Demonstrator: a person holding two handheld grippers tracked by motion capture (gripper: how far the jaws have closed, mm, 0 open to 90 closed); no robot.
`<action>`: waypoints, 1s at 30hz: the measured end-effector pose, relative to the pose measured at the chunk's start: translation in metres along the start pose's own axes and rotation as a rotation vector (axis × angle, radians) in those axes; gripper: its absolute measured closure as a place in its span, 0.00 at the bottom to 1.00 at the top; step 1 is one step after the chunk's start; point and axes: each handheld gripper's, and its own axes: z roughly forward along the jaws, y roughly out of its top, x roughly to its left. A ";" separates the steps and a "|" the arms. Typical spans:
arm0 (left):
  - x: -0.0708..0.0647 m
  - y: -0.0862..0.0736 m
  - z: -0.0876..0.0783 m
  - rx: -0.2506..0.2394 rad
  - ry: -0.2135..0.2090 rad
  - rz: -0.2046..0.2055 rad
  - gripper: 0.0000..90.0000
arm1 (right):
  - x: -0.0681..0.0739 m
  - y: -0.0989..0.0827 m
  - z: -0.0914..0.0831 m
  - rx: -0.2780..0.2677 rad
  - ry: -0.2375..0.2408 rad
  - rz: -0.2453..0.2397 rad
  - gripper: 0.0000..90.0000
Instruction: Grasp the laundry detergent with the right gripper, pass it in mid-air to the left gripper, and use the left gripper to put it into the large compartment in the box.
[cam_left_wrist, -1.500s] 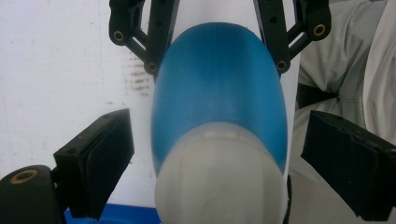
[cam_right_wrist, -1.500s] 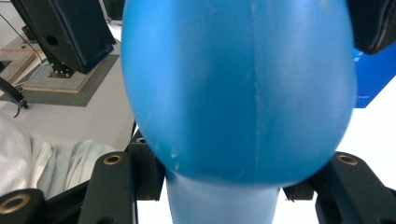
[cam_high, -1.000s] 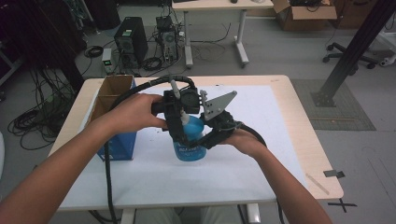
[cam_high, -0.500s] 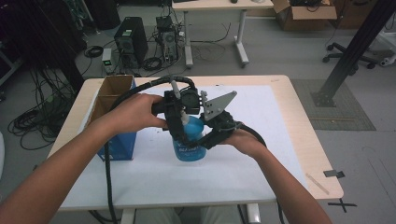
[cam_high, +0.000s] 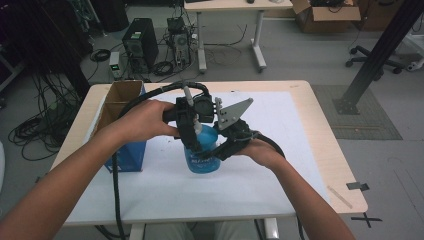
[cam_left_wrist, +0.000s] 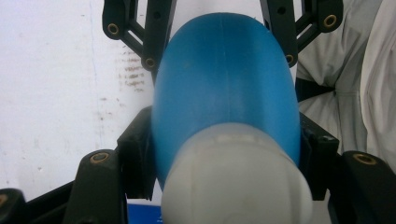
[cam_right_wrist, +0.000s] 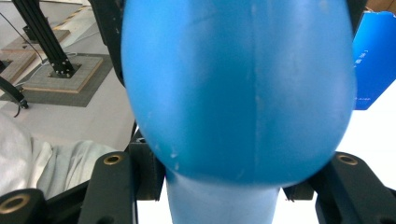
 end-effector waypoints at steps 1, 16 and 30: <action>0.000 0.000 0.000 -0.001 0.003 0.000 0.42 | 0.000 0.000 0.000 0.000 0.000 0.001 0.49; 0.002 0.003 -0.013 0.018 0.054 -0.055 0.42 | 0.007 -0.007 -0.017 0.057 -0.063 0.020 0.17; 0.021 -0.015 -0.060 0.048 0.113 -0.265 0.42 | 0.007 -0.038 -0.092 0.212 -0.223 0.160 0.05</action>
